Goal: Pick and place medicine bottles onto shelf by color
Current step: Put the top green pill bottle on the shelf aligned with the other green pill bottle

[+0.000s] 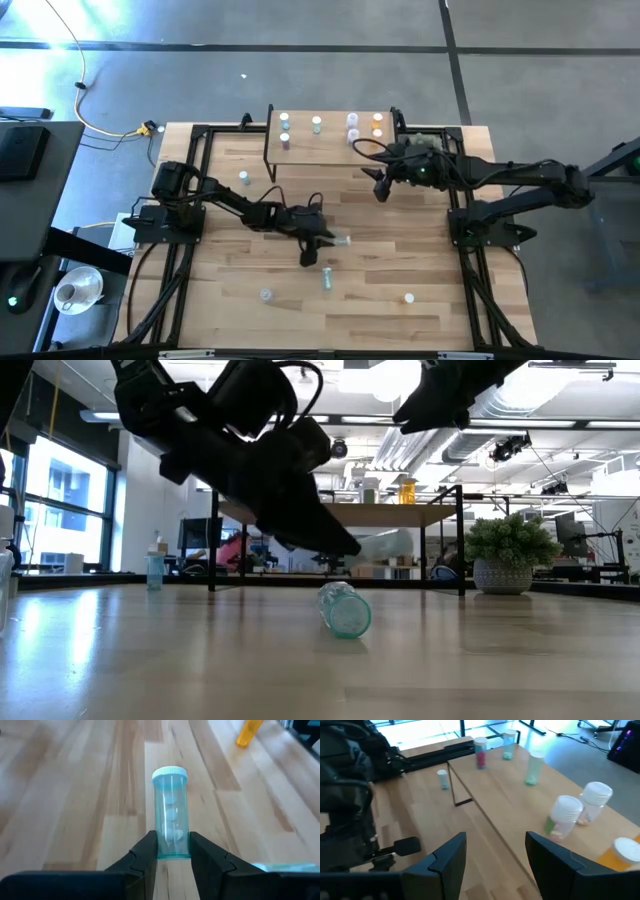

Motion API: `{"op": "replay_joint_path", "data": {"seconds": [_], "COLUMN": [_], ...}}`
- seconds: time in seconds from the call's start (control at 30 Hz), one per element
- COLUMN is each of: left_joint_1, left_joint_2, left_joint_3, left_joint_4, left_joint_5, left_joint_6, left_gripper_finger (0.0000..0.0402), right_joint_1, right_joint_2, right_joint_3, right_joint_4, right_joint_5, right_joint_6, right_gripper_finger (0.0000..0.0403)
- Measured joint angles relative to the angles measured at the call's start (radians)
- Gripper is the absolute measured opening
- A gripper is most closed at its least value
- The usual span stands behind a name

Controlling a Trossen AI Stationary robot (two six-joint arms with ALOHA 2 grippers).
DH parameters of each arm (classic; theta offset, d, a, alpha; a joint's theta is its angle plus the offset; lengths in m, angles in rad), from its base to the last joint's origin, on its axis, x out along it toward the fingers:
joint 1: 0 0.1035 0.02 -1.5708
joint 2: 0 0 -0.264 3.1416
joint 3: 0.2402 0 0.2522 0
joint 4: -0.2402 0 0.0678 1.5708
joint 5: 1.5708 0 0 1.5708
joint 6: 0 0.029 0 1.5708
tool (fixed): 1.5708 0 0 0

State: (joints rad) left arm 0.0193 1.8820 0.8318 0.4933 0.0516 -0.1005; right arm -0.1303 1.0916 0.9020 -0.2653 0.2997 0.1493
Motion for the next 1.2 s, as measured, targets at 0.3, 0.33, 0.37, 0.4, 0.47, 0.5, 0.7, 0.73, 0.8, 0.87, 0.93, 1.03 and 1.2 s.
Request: {"op": "replay_joint_path", "data": {"seconds": [0.3,0.33,0.37,0.4,0.47,0.5,0.7,0.73,0.8,0.87,0.93,1.03,1.2], "left_joint_1": [0.008,0.012,0.017,0.026,0.043,0.05,0.068,0.068,0.068,0.068,0.068,0.068,0.068], "left_joint_2": [-0.036,-0.051,-0.074,-0.098,-0.152,-0.177,-0.317,-0.334,-0.357,-0.369,-0.371,-0.369,-0.368], "left_joint_3": [-0.024,-0.044,-0.078,-0.115,-0.193,-0.227,-0.419,-0.447,-0.493,-0.535,-0.576,-0.62,-0.66], "left_joint_4": [0.071,0.108,0.143,0.179,0.268,0.316,0.504,0.543,0.621,0.704,0.785,0.875,0.929], "left_joint_5": [0.037,0.037,0.038,0.037,0.033,0.031,0.031,0.03,0.031,0.03,0.031,0.029,0.015], "left_joint_6": [0.0,0.0,-0.003,-0.013,-0.038,-0.051,-0.073,-0.072,-0.072,-0.063,-0.058,-0.057,-0.069], "left_gripper_finger": [0.009,0.009,0.009,0.009,0.009,0.009,0.009,0.009,0.0091,0.0091,0.0091,0.0091,0.0091], "right_joint_1": [0.059,0.062,0.066,0.069,0.075,0.077,0.079,0.079,0.079,0.079,0.079,0.079,0.079], "right_joint_2": [0.0,0.0,0.0,0.0,0.0,0.0,0.014,0.022,0.044,0.074,0.109,0.163,0.272], "right_joint_3": [0.0,0.0,0.0,0.0,0.0,0.0,0.002,0.002,0.002,0.002,0.002,0.002,0.002], "right_joint_4": [0.009,0.014,0.019,0.025,0.042,0.053,0.155,0.172,0.216,0.259,0.31,0.396,0.536], "right_joint_5": [0.004,0.004,0.004,0.004,0.004,0.004,-0.028,-0.047,-0.086,-0.134,-0.188,-0.262,-0.366], "right_joint_6": [0.0,0.0,0.0,-0.004,-0.023,-0.031,-0.053,-0.064,-0.079,-0.087,-0.114,-0.146,-0.212], "right_gripper_finger": [0.0195,0.0195,0.0195,0.0195,0.0195,0.0195,0.0195,0.0195,0.0195,0.0195,0.0195,0.0195,0.0195]}}
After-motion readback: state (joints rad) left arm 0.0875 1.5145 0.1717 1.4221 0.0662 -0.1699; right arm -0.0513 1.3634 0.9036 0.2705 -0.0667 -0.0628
